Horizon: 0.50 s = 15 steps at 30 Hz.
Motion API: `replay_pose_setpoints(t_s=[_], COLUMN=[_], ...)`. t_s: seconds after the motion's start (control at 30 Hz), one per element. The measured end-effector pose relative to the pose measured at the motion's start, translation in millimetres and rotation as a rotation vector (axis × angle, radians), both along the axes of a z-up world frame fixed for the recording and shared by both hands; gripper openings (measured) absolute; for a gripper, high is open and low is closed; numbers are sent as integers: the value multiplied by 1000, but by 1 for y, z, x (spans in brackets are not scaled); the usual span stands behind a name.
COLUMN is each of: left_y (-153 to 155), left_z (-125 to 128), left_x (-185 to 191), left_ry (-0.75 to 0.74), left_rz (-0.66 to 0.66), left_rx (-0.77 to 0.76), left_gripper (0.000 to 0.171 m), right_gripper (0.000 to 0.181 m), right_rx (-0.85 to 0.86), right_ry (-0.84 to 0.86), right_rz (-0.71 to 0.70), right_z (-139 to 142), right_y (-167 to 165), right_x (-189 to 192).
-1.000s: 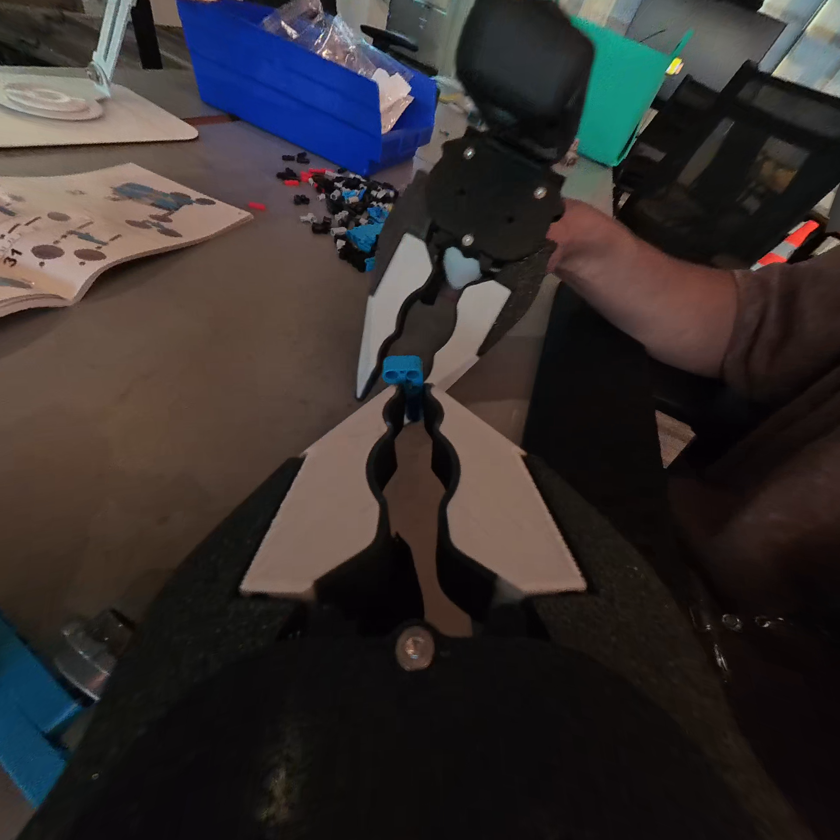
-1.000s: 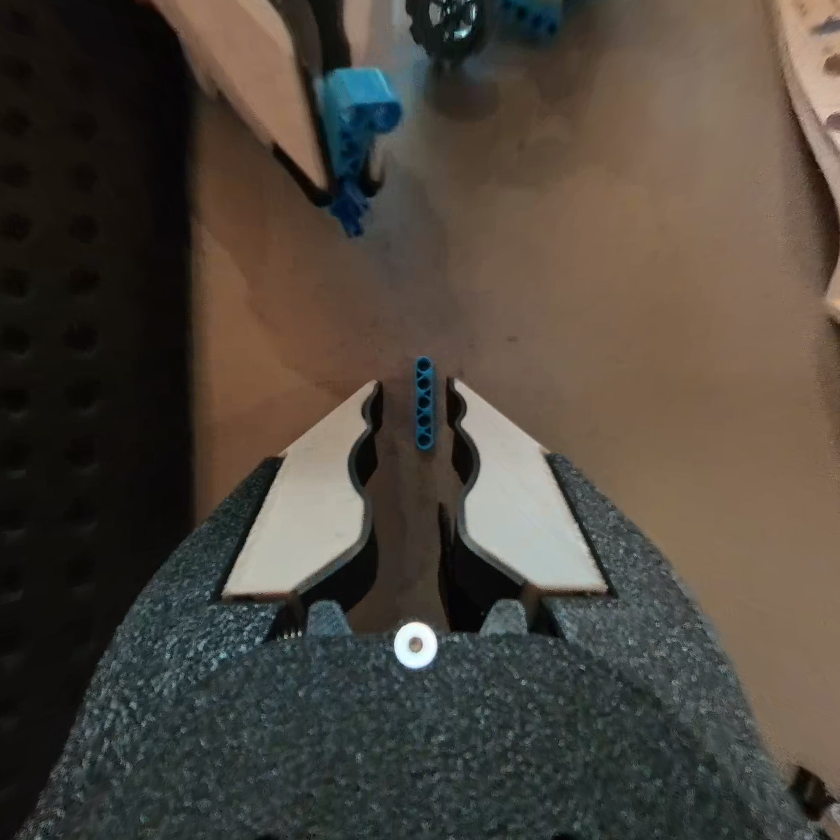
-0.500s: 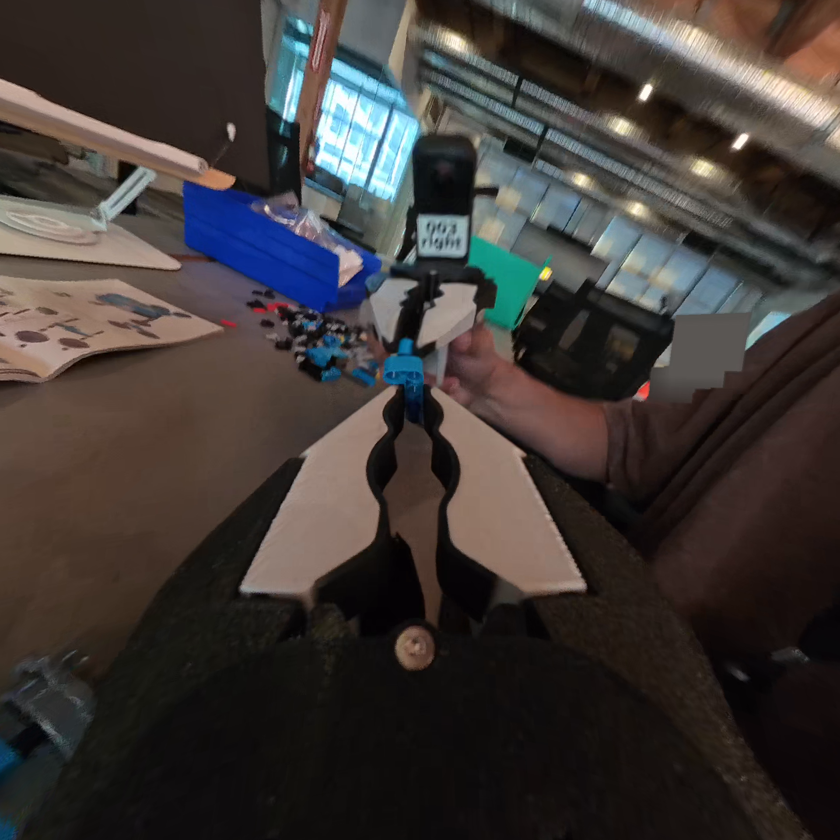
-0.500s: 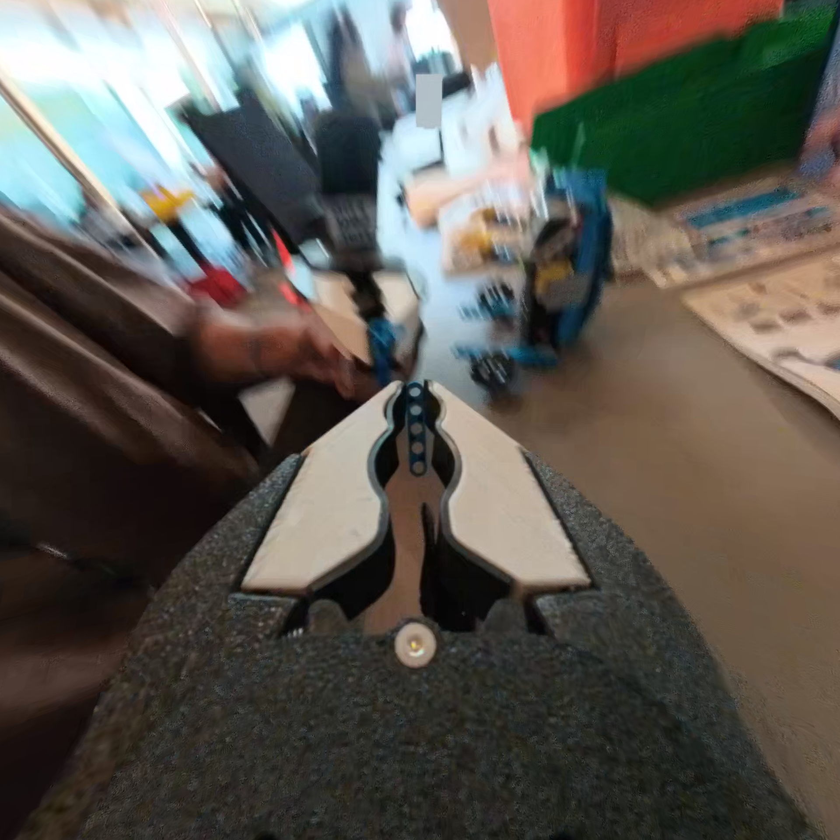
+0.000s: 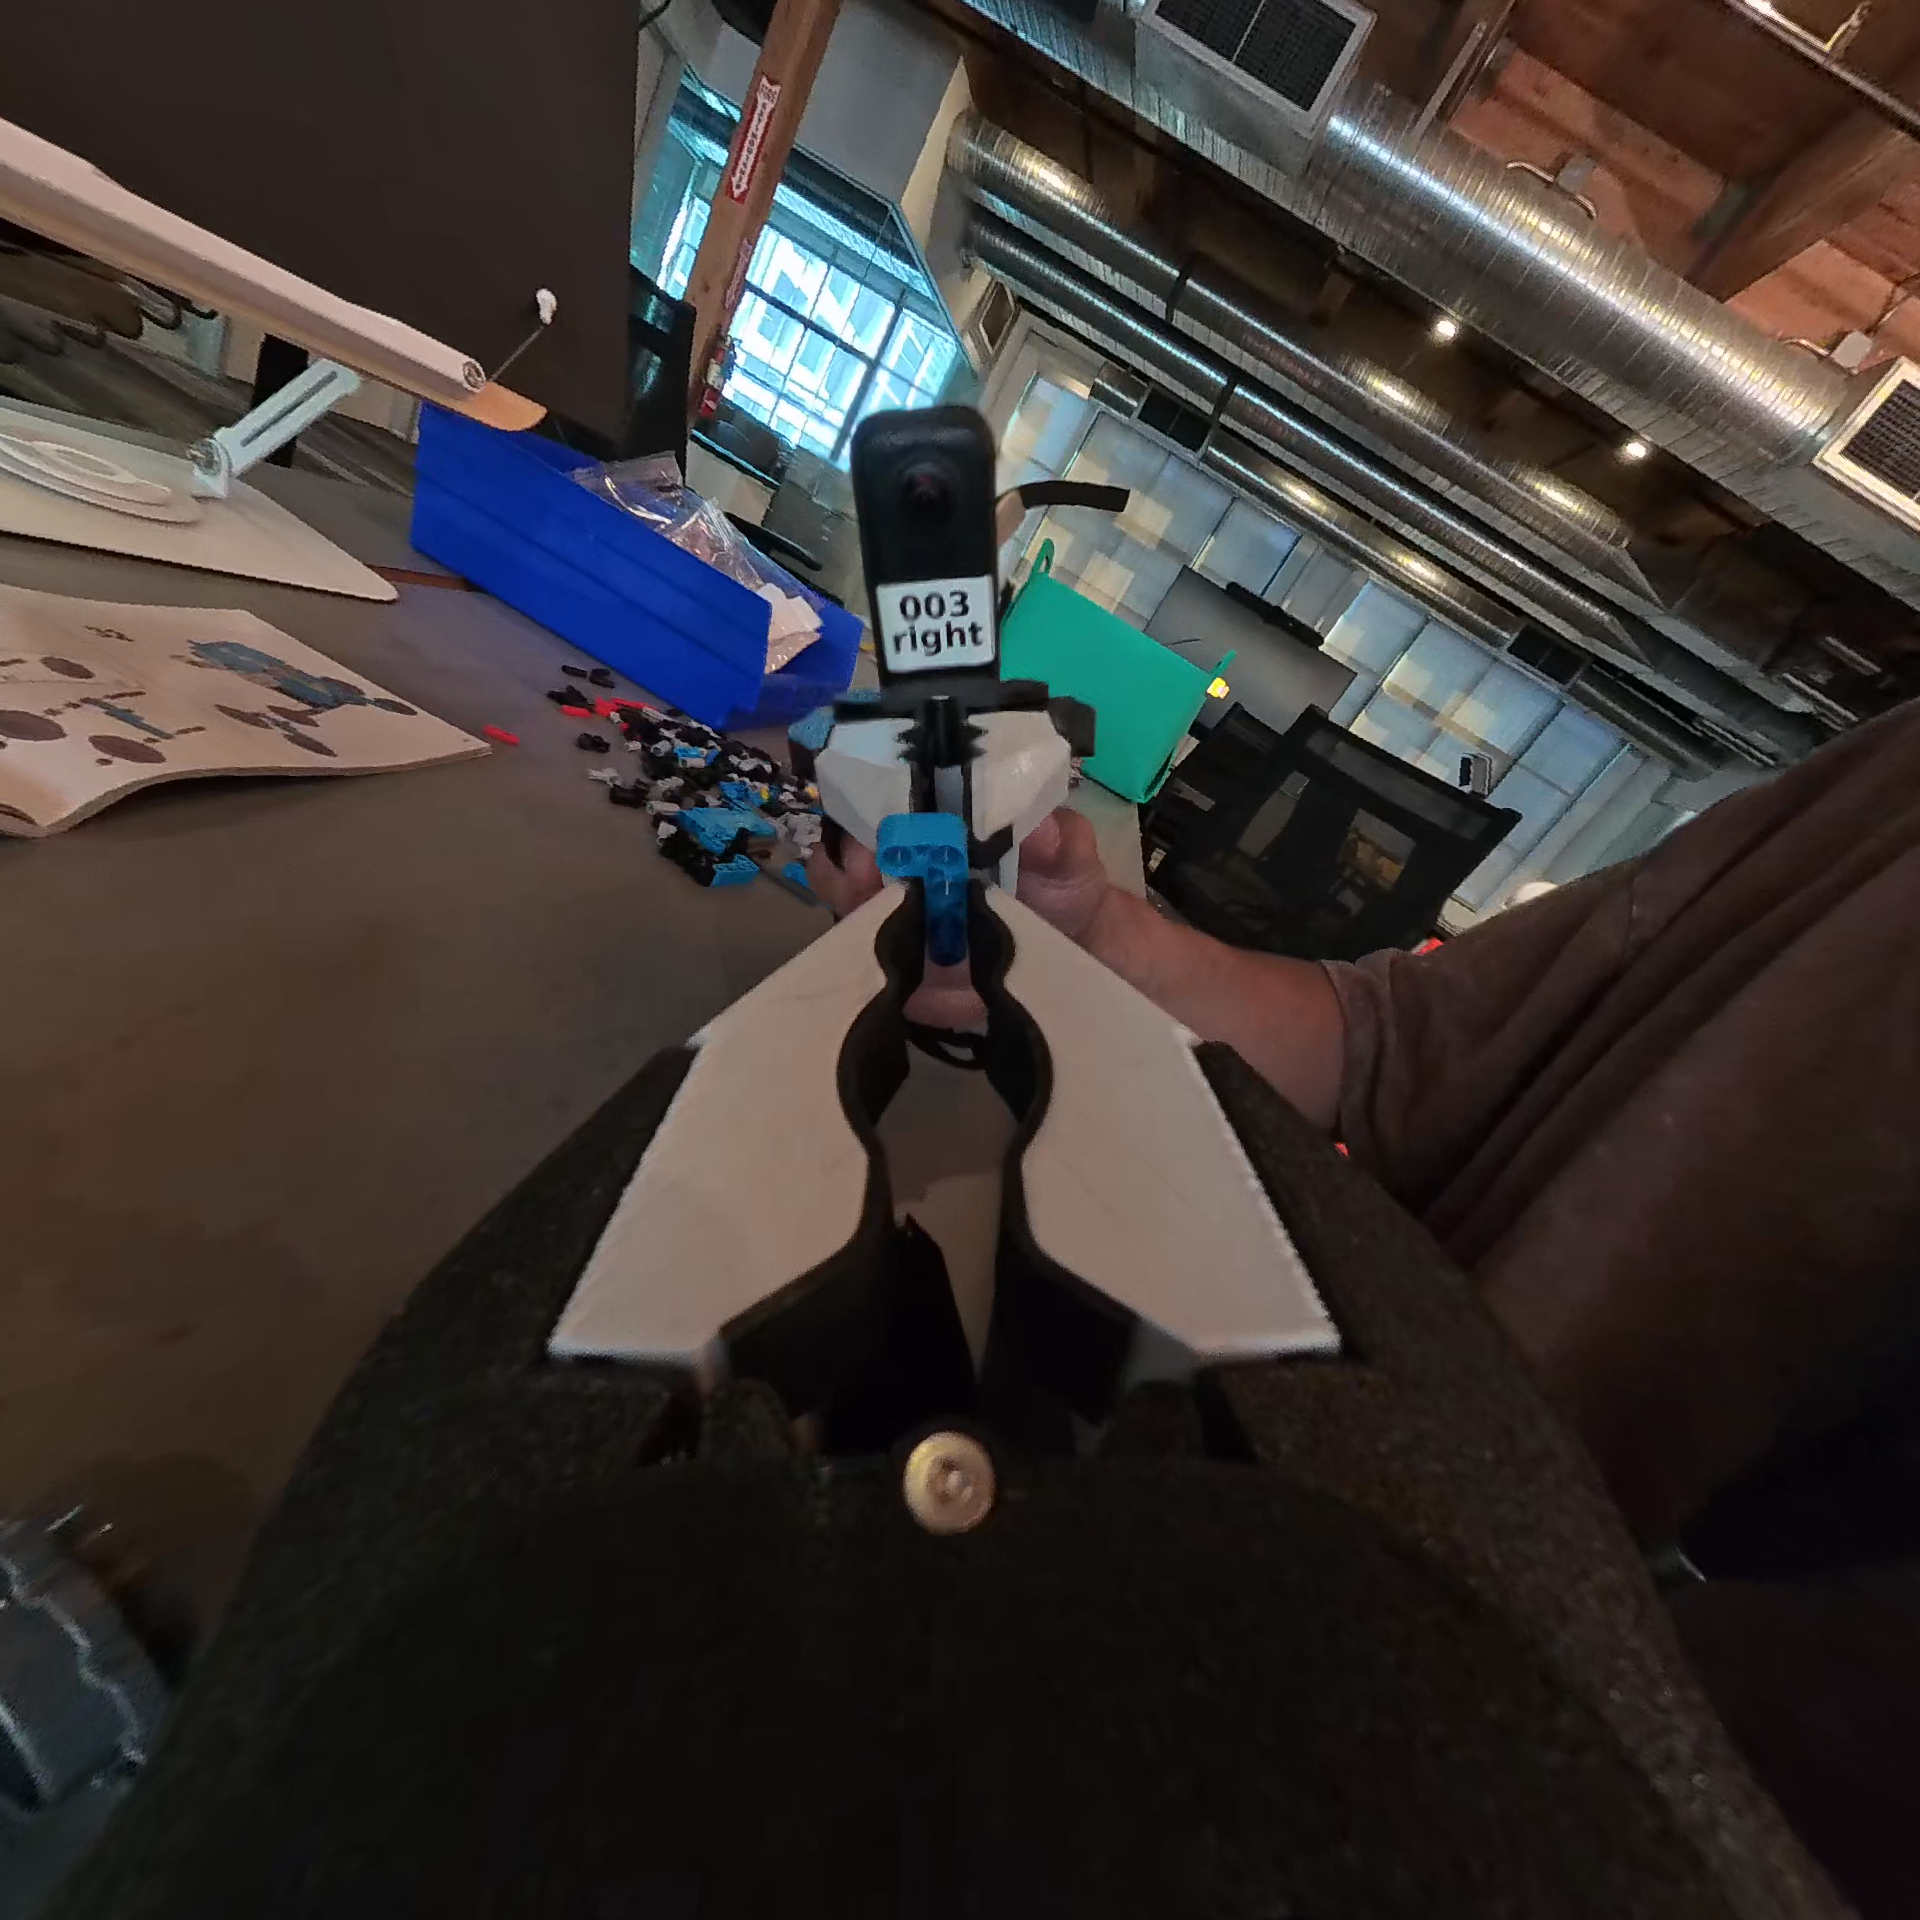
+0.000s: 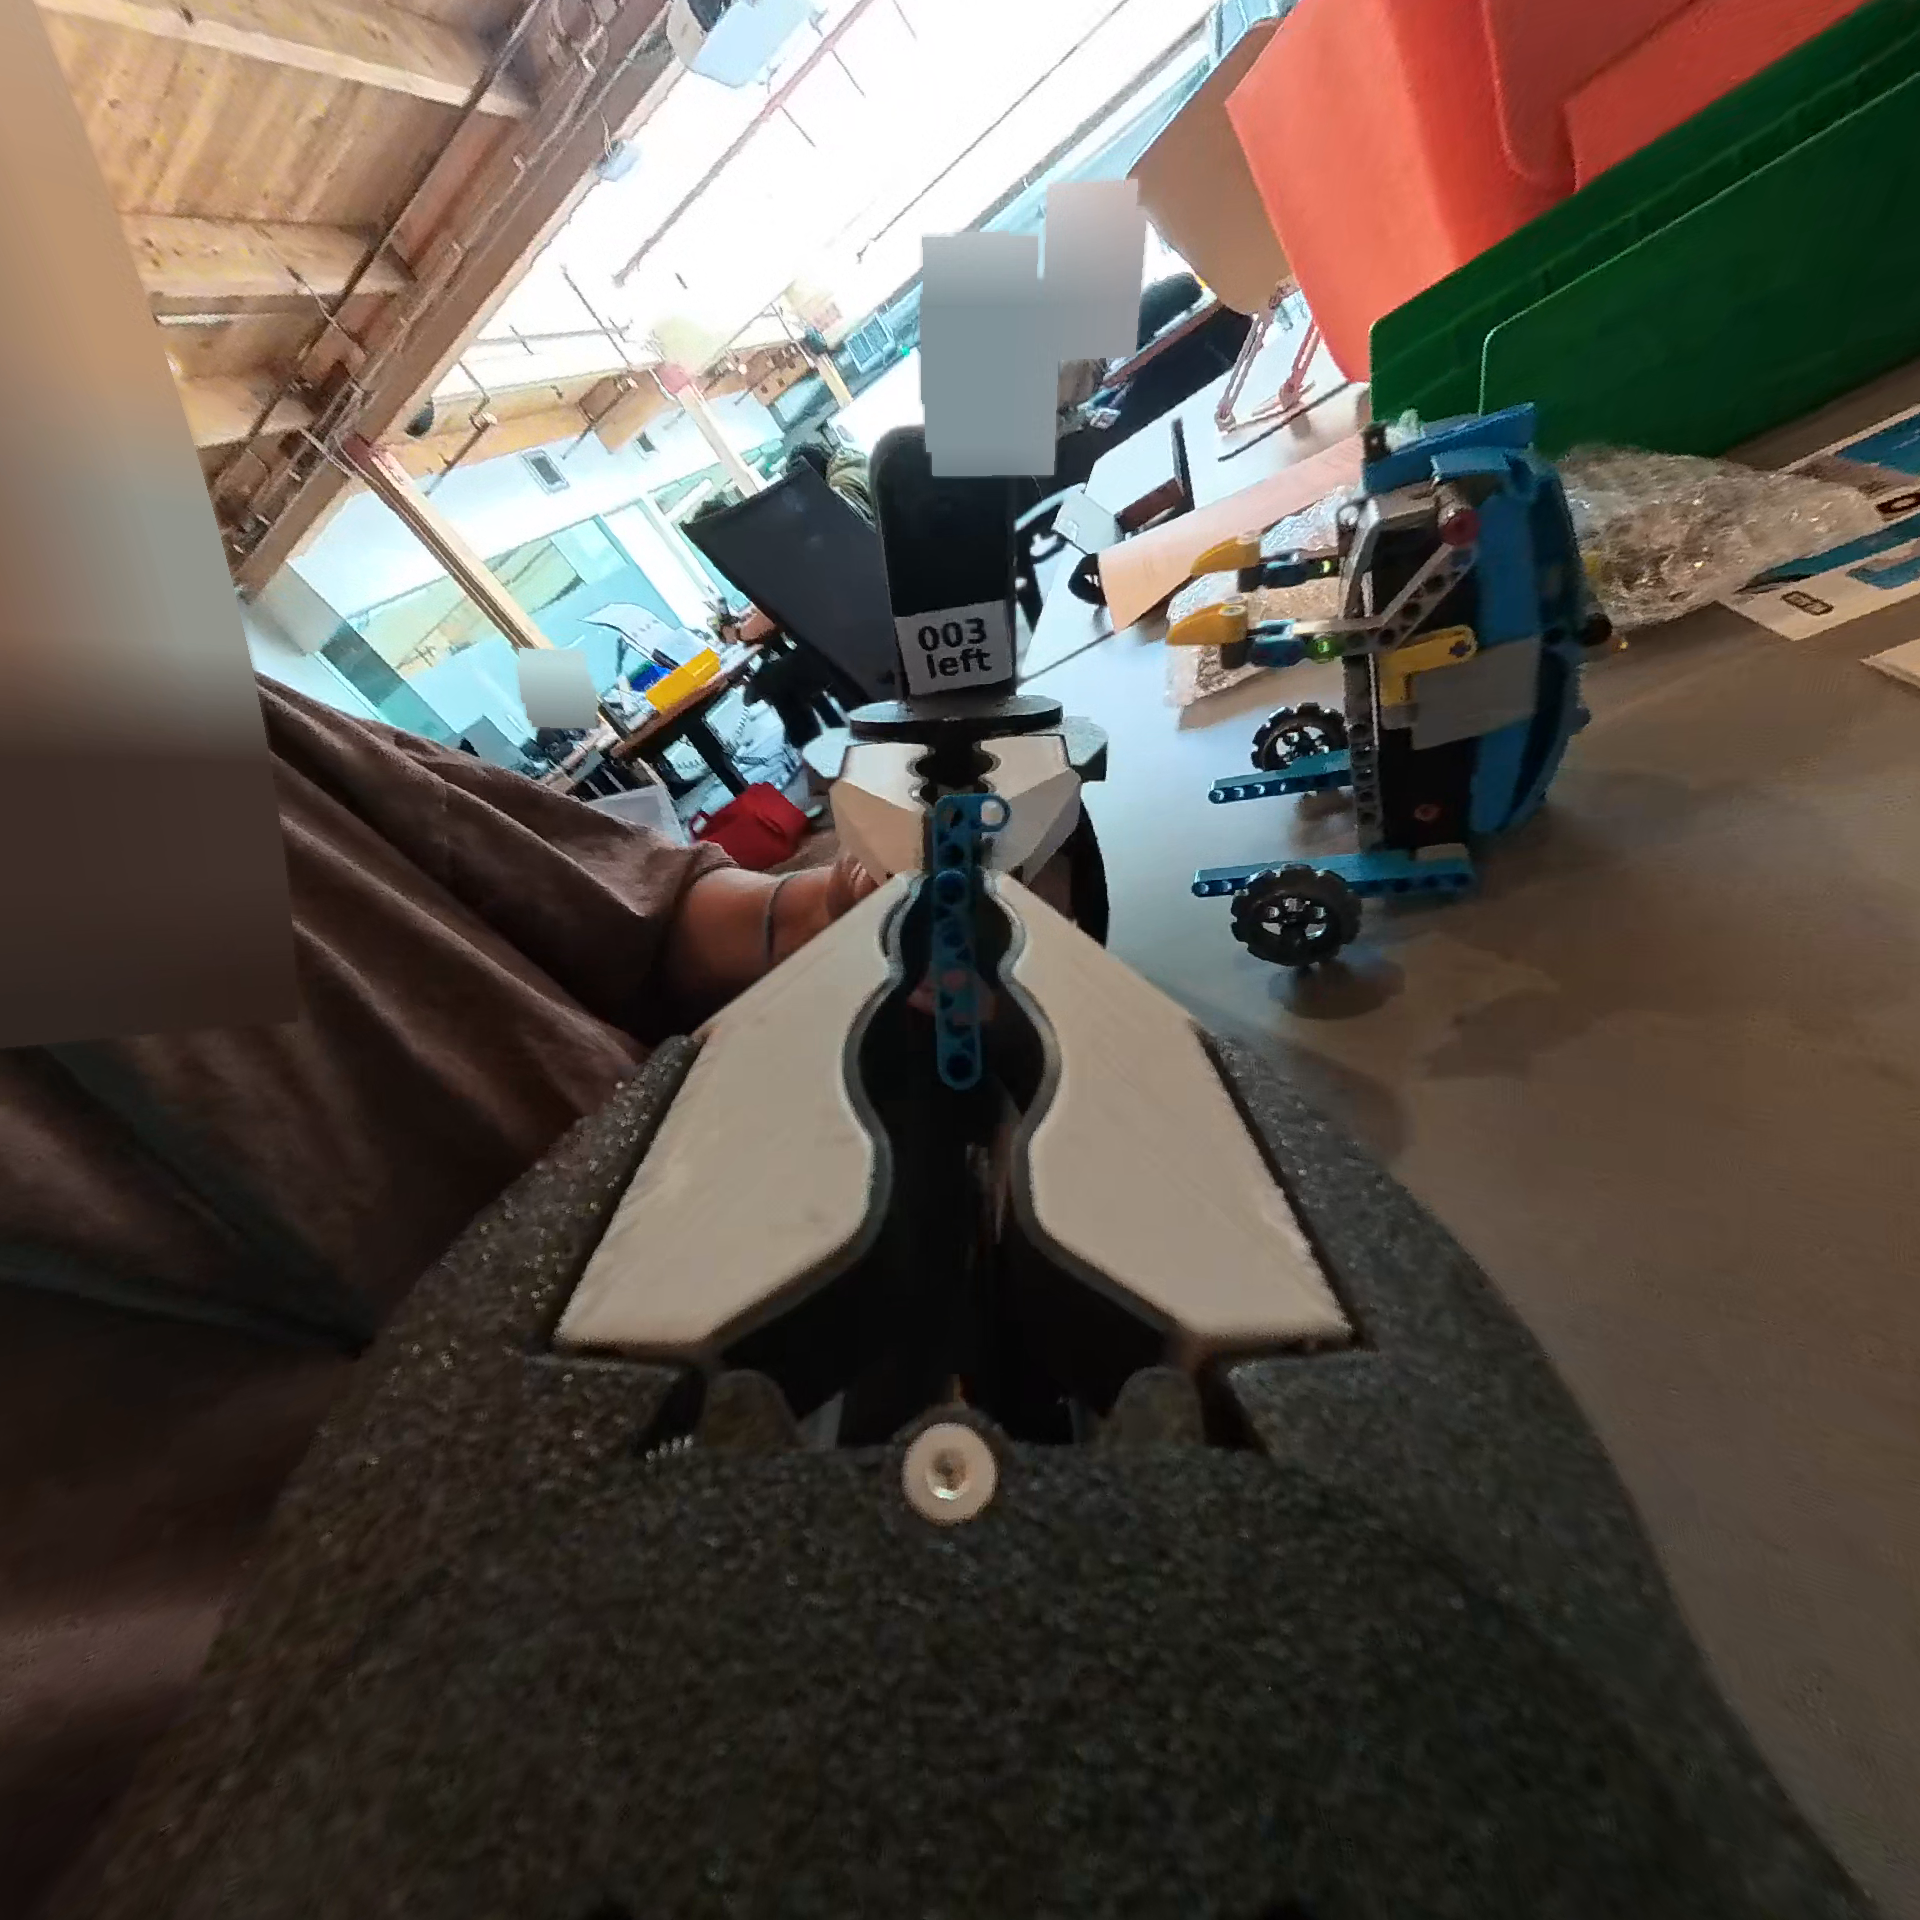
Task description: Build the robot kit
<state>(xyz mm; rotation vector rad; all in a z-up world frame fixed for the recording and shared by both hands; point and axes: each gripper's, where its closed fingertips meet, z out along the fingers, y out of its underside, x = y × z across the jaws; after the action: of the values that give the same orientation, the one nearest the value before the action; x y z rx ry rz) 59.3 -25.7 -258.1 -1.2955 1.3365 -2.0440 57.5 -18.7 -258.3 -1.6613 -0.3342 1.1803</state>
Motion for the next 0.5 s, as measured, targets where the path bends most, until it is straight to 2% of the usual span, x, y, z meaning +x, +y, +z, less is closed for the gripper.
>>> replay_pose_setpoints(t_s=[0.2,0.37,0.5], left_y=[4,8,12], left_z=[8,16,16], left_x=[1,-1,1], left_ry=[-43,-87,-94], left_rz=[60,95,133], left_rx=[-47,-95,-94], left_gripper=[6,6,6], right_gripper=[8,7,6], right_rx=[-11,9,39], right_ry=[181,258,199], right_rz=[6,-31,-88], right_z=[8,15,14], right_y=[3,7,9], right_x=[1,-1,-1])
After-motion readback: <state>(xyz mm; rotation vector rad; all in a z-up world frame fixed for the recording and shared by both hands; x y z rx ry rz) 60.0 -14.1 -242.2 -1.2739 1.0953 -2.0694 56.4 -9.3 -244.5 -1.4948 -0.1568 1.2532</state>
